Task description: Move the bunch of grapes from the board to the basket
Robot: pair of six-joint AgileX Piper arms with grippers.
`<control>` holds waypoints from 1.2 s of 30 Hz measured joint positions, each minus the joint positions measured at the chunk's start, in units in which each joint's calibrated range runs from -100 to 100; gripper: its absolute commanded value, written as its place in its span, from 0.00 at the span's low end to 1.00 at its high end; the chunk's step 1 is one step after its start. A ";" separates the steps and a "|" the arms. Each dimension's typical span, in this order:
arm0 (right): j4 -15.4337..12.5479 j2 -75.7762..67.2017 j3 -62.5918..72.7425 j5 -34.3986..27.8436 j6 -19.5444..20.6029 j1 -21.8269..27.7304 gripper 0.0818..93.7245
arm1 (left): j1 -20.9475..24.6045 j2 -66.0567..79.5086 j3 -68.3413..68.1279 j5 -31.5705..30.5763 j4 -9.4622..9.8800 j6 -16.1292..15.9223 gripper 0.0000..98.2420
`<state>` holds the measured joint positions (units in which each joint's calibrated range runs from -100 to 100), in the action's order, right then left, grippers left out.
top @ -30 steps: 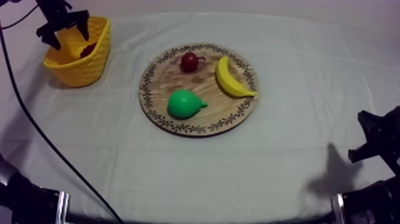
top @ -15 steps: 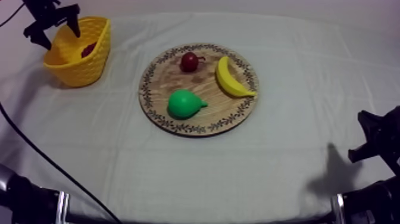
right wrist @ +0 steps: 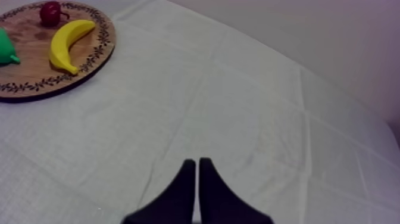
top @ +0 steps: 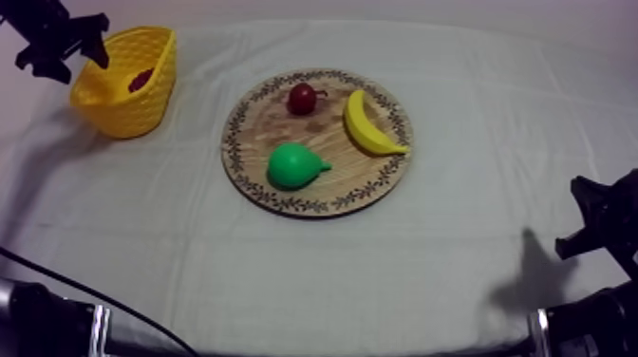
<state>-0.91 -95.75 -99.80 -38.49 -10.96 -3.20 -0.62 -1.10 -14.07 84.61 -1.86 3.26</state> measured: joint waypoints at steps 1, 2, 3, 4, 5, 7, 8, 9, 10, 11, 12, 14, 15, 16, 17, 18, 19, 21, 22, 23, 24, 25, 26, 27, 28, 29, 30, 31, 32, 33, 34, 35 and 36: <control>0.00 0.00 0.00 0.00 0.00 0.00 0.00 | -0.15 1.42 -1.55 -1.27 0.19 -0.42 0.66; 0.00 0.00 0.00 0.00 0.00 0.00 0.00 | -0.35 2.89 -3.13 -2.72 0.26 -0.89 0.66; 0.00 0.00 0.00 0.00 0.00 0.00 0.00 | -0.48 4.33 -4.67 -3.93 0.35 -1.22 0.66; 0.00 0.00 0.00 0.00 0.00 0.00 0.00 | -0.51 5.45 -5.87 -5.07 0.28 -1.69 0.65; 0.00 0.00 0.00 0.00 0.00 0.00 0.00 | -0.55 6.89 -7.37 -6.40 0.25 -2.16 0.65; 0.00 0.00 0.00 0.00 0.00 0.00 0.00 | -0.58 9.75 -10.41 -8.80 0.04 -3.08 0.63; 0.00 0.00 0.00 0.00 0.00 0.00 0.00 | -0.68 11.24 -12.05 -10.44 -0.05 -3.65 0.62; 0.00 0.00 0.00 0.00 0.00 0.00 0.00 | -0.72 12.47 -13.40 -11.79 -0.12 -4.21 0.61; 0.00 0.00 0.00 0.00 0.00 0.00 0.00 | -0.77 14.05 -15.17 -13.50 -0.19 -4.81 0.60; 0.00 0.00 0.00 0.00 0.00 0.00 0.00 | -0.81 15.65 -17.02 -15.54 -0.18 -5.38 0.59; 0.00 0.00 0.00 0.00 0.00 0.00 0.00 | -0.87 17.23 -18.96 -17.45 -0.07 -5.94 0.59; 0.00 0.00 0.00 0.00 0.00 0.00 0.00 | -0.87 20.06 -22.39 -21.22 -0.07 -6.78 0.57; 0.00 0.00 0.00 0.00 0.00 0.00 0.00 | -0.87 21.64 -24.29 -23.13 -0.07 -7.26 0.56; 0.00 0.00 0.00 0.00 0.00 0.00 0.00 | -0.87 22.88 -26.16 -24.32 -0.15 -7.56 0.56; 0.00 0.00 0.00 0.00 0.00 0.00 0.00 | -0.79 24.43 -27.94 -25.71 -0.22 -7.92 0.55; 0.00 0.00 0.00 0.00 0.00 0.00 0.00 | -0.73 26.02 -29.71 -27.10 -0.22 -8.28 0.55; 0.00 0.00 0.00 0.00 0.00 0.00 0.00 | -0.70 27.54 -31.08 -27.98 -0.22 -8.60 0.54; 0.00 0.00 0.00 0.00 0.00 0.00 0.00 | -0.64 30.77 -34.47 -29.80 -0.22 -9.18 0.53; 0.00 0.00 0.00 0.00 0.00 0.00 0.00 | -0.64 32.43 -36.15 -30.54 -0.15 -9.42 0.52; 0.00 0.00 0.00 0.00 0.00 0.00 0.00 | -0.59 33.72 -37.48 -31.16 -0.08 -9.53 0.51; 0.00 0.00 0.00 0.00 0.00 0.00 0.00 | -0.63 35.38 -39.23 -32.16 -0.08 -9.71 0.49; 0.00 0.00 0.00 0.00 0.00 0.00 0.00 | -0.71 37.06 -40.62 -33.08 -0.02 -9.81 0.48; 0.00 0.00 0.00 0.00 0.00 0.00 0.00 | -0.81 38.38 -42.38 -34.14 -0.02 -9.81 0.46; 0.00 0.00 0.00 0.00 0.00 0.00 0.00 | -0.97 40.08 -44.22 -35.50 0.03 -9.78 0.44; 0.00 0.00 0.00 0.00 0.00 0.00 0.00 | -1.08 41.78 -46.07 -36.94 0.03 -9.69 0.42; 0.00 0.00 0.00 0.00 0.00 0.00 0.00 | -1.21 43.45 -47.91 -38.09 0.09 -9.57 0.39; 0.00 0.00 0.00 0.00 0.00 0.00 0.00 | -1.24 45.07 -49.71 -39.61 0.09 -9.40 0.37; 0.00 0.00 0.00 0.00 0.00 0.00 0.00 | -1.33 46.73 -51.46 -40.81 0.19 -9.17 0.36; 0.00 0.00 0.00 0.00 0.00 0.00 0.00 | -1.33 48.05 -52.81 -41.90 0.24 -8.80 0.34; 0.00 0.00 0.00 0.00 0.00 0.00 0.00 | -1.33 49.68 -54.39 -42.86 0.36 -8.42 0.32; 0.00 0.00 0.00 0.00 0.00 0.00 0.00 | -1.33 51.35 -55.93 -43.59 0.42 -8.07 0.30; 0.00 0.00 0.00 0.00 0.00 0.00 0.00 | -1.33 52.64 -57.09 -43.90 0.46 -7.86 0.26; 0.00 0.00 0.00 0.00 0.00 0.00 0.00 | -1.33 54.27 -58.47 -44.03 0.43 -7.63 0.22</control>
<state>-0.91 -95.75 -99.80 -38.49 -10.96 -3.20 -1.94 53.17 -72.54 40.58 -1.42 -4.37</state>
